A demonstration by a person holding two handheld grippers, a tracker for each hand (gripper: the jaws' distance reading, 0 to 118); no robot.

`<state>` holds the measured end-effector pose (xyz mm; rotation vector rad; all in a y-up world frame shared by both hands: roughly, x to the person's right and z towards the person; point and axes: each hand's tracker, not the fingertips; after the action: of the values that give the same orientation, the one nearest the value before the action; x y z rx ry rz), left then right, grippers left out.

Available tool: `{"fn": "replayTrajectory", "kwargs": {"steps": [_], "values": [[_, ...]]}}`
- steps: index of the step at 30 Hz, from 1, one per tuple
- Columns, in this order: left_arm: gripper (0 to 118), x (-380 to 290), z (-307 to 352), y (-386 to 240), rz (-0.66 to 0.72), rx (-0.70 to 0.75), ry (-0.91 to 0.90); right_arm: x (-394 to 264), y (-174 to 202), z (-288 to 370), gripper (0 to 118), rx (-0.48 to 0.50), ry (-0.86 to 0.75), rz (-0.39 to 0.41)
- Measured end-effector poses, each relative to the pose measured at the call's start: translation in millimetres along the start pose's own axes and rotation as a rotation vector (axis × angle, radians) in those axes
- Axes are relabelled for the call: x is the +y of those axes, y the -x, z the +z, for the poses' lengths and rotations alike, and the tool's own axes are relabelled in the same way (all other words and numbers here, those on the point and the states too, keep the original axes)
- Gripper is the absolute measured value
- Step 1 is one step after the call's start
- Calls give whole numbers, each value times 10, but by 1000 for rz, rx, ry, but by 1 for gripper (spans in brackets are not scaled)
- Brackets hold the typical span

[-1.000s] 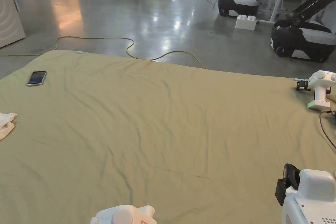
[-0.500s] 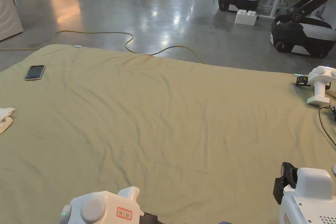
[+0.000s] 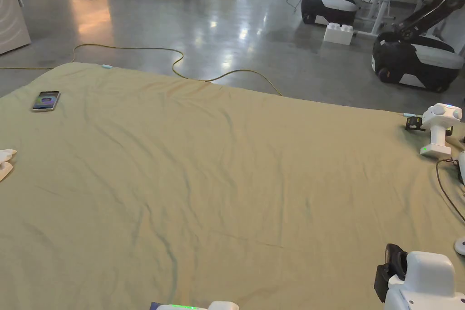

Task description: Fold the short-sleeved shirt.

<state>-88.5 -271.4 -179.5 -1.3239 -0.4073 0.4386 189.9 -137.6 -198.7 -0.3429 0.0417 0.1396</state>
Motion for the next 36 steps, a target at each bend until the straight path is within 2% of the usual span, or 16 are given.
{"fn": "replayTrajectory", "kwargs": {"steps": [7, 8, 10, 11, 12, 16, 20, 24, 29, 32, 33, 34, 35, 36], "values": [[20, -66, 346, 147, 12, -85, -30, 39, 59, 9, 0, 14, -10, 7], [25, -77, 485, 236, 13, -116, -59, 55, 71, 9, 0, 18, -11, 7], [53, -99, 788, 469, 32, -136, -146, 86, 92, 19, 0, 28, -17, 5], [62, -117, 931, 612, 56, -138, -185, 101, 104, 24, 0, 30, -20, 7], [65, -129, 1075, 772, 78, -149, -216, 115, 115, 28, 0, 31, -25, 9], [67, -223, 1433, 1427, 183, -136, -282, 158, 138, 21, 0, 45, -37, 0], [68, -324, 1400, 1968, 266, -195, -279, 180, 152, 12, 0, 46, -52, -21], [67, -389, 1150, 2169, 296, -300, -230, 204, 137, 11, 0, 33, -72, -48], [67, -383, 752, 2096, 296, -491, -180, 259, 80, 66, 0, 16, -115, -68], [65, -348, 635, 2063, 293, -496, -203, 303, 50, 124, 0, 15, -154, -70], [60, -341, 614, 2060, 294, -504, -205, 315, 43, 140, 0, 16, -163, -69], [47, -323, 593, 2045, 287, -509, -205, 334, 35, 164, 0, 14, -180, -69], [26, -305, 569, 2024, 277, -468, -204, 345, 23, 189, 0, 15, -200, -72], [18, -302, 549, 2020, 276, -417, -200, 354, 12, 208, 0, 17, -212, -74]]}}
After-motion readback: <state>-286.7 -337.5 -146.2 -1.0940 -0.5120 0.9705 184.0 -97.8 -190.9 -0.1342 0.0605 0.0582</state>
